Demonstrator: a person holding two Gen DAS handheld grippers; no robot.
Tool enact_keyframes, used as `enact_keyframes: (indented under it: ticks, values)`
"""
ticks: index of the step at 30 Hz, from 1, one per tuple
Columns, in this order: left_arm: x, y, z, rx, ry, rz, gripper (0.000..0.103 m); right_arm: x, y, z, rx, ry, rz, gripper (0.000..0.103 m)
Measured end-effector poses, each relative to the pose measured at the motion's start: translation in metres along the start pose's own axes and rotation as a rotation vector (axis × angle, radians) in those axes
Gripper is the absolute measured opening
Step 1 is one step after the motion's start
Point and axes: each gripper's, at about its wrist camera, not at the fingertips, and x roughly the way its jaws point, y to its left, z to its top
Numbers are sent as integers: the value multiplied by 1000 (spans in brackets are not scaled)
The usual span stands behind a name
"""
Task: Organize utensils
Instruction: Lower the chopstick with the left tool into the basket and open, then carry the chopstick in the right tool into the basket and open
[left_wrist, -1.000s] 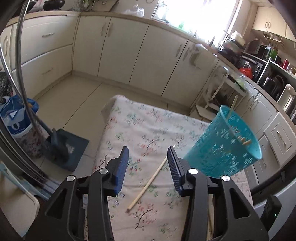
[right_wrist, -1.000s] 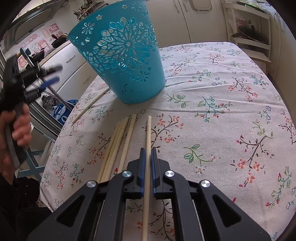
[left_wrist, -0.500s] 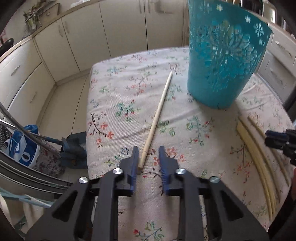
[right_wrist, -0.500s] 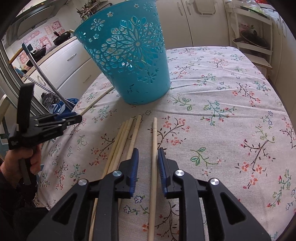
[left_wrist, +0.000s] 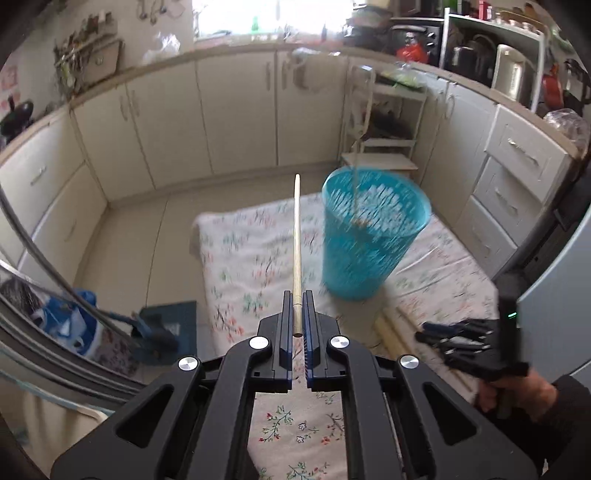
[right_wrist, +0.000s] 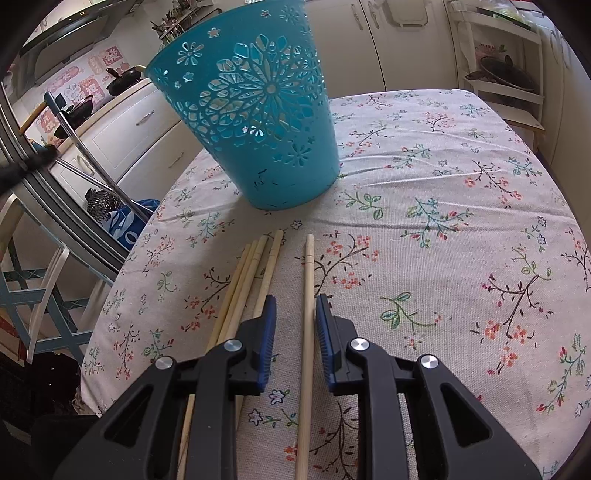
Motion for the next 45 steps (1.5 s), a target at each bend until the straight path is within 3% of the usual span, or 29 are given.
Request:
enact_keyframes:
  ticks: [3, 6, 12, 16, 19, 22, 29, 33, 35, 38, 40, 45]
  values:
    - [-23, -21, 26, 88, 28, -7, 4, -1, -1, 0, 8, -2, 5, 22]
    - [-22, -47, 39, 230, 126, 9, 4, -1, -3, -1, 14, -3, 11, 22]
    - [20, -75, 66, 414, 334, 49, 4, -2, -5, 0, 20, 1, 15, 22]
    - [44, -79, 87, 443, 391, 73, 5, -3, -6, 1, 27, 5, 24, 22]
    - [42, -83, 102, 429, 352, 78, 5, -3, -7, 1, 24, 9, 23, 22]
    - [31, -86, 112, 398, 266, 87, 5, -3, -6, 2, 16, 11, 18, 22]
    - [5, -64, 124, 204, 88, 61, 7, -2, 3, 1, -40, 12, -21, 22]
    - [-8, -42, 115, 71, 20, 22, 15, -1, 8, 1, -68, 7, -45, 22]
    - [-19, -32, 101, -4, -35, -6, 23, -1, 11, 0, -90, 3, -64, 20]
    - [-28, -23, 69, -95, -123, -11, 45, 1, 14, -1, -115, -1, -97, 9]
    - [-28, -20, 38, -162, -168, -12, 54, 0, 8, 0, -94, -2, -88, 6]
    - [10, -29, -40, -306, -146, -23, 58, -18, -8, 1, -18, -60, -42, 6]
